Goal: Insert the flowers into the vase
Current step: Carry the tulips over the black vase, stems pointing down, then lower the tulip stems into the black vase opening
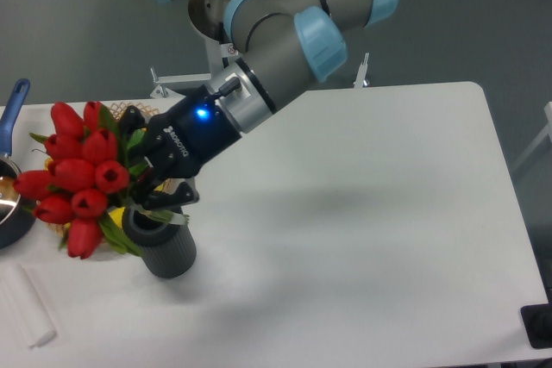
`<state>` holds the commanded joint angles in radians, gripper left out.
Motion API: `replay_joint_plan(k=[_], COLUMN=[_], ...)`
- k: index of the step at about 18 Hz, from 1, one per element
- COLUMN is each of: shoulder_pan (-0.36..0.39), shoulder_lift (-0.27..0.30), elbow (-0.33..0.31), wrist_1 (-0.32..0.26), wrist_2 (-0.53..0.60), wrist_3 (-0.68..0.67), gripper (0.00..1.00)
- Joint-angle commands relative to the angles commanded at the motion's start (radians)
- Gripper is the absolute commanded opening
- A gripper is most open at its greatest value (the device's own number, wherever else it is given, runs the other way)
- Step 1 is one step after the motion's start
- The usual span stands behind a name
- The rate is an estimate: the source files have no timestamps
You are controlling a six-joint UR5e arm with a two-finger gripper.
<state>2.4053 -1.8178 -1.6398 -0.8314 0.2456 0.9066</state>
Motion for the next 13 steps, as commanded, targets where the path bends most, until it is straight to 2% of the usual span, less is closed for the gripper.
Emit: replay_joint_plan(k=[11,13], shoulder_pan=[-0.015,-0.015], shoulder_lift=[-0.021,-0.025], elbow=[-0.005,-0.024], wrist_1=[0.008,0.008], wrist_2=[-0.031,-0.042], wrist_3=[0.006,0.006], gripper=[0.34,0.34])
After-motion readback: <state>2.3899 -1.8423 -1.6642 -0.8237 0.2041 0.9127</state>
